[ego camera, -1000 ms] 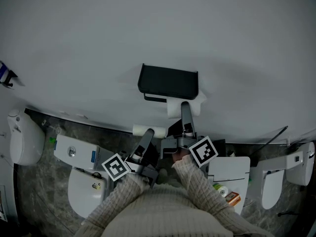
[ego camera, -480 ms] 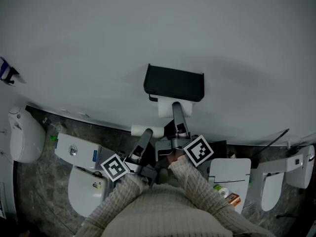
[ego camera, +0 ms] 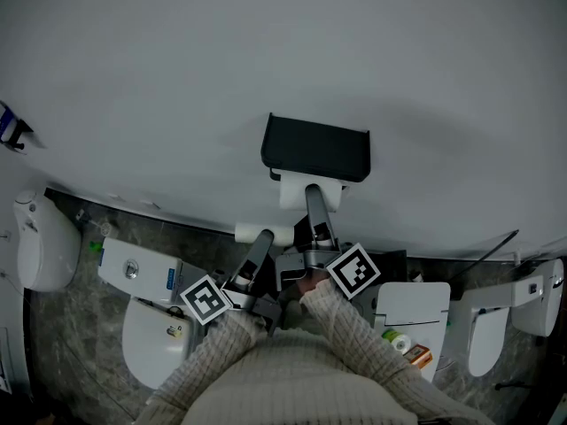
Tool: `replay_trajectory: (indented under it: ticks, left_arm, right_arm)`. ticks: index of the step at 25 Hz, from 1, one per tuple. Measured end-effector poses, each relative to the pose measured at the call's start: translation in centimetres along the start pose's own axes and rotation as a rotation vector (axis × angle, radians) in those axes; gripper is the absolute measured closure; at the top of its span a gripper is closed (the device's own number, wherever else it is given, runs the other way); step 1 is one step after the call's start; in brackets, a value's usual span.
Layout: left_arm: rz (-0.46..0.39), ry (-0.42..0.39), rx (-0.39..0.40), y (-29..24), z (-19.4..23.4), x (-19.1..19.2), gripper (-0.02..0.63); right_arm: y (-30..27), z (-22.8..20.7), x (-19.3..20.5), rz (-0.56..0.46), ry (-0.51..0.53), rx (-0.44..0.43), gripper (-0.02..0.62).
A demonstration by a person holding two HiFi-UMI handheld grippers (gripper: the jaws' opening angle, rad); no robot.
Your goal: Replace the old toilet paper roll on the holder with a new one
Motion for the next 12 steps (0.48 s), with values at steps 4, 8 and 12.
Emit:
replay_trajectory:
  ticks: [4,8,12]
  left_arm:
    - [0.016,0.002,0.003,-0.3,0.0,0.4,0.439]
    - [0.027,0.009,0.007,-0.6,0.2,0.6,0.439]
    - [0.03,0.004,0.007,-0.8,0.2,0.4,0.439]
  right_arm:
    - [0.3,0.1,0.0,0.045,0.029,0.001,0.215]
    - [0.9,0.5,0.0,0.086,0.074,-0.001,0.215]
    - [1.6,0.7,0.1,0.116,0.092,0.005,0.216]
Point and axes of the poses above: the fingertips, and each gripper's own axes: y backward along the fingers, z to its left, x out of its underside, the point moved 9 cm from there along y, backward along the fingers, and after that the axes turned 8 degrees about z, right-handed, at the moved point
